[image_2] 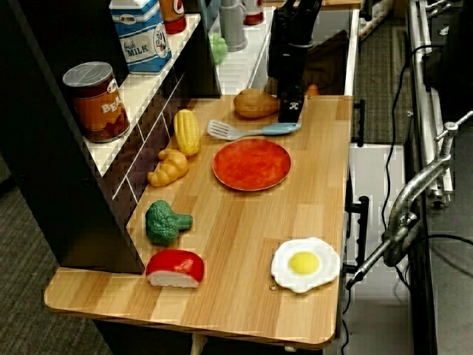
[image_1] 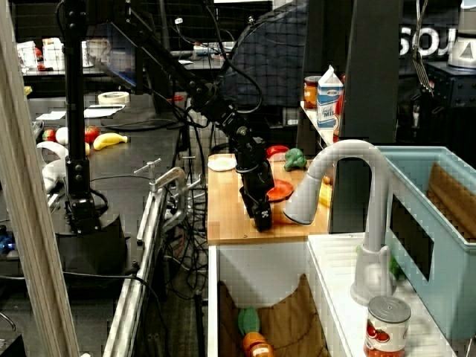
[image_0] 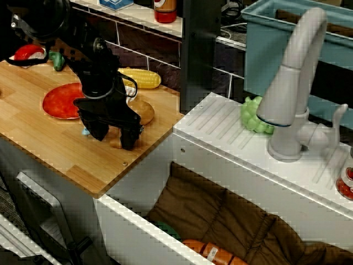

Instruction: Put chicken on plate

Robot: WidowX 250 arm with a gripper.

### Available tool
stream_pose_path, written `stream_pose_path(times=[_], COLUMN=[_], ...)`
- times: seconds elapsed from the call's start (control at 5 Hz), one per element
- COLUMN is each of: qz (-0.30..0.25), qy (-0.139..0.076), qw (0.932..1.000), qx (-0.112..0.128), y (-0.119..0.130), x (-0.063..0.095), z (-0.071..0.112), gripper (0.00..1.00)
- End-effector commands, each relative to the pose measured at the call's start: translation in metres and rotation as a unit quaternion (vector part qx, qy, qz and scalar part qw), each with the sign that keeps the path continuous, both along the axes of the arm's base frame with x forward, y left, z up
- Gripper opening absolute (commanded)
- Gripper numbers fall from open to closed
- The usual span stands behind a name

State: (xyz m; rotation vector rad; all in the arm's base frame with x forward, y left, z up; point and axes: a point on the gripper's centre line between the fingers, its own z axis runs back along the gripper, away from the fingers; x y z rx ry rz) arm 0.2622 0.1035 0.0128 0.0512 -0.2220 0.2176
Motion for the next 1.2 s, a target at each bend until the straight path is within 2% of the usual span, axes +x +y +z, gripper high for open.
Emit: stream_pose_path(times=[0.0, 0.4, 0.6, 0.8, 1.0], qz=[-0.005, -0.02, -0.007, 0.016, 0.051], qy=[-0.005, -0.013, -0.018, -0.039, -0.058], qw=[0.9999, 0.9996, 0.9995, 0.9964, 0.9906], qx=[-0.012, -0.017, -0.024, -0.074, -0.113], y=[0.001, -0.003, 0.005, 0.019, 0.042], x=[-0.001, -0.009, -0.006, -0.003, 0.002], z=[0.001, 0.003, 0.007, 0.038, 0.068], gripper=[0.0, 0.0, 0.0, 0.0, 0.0])
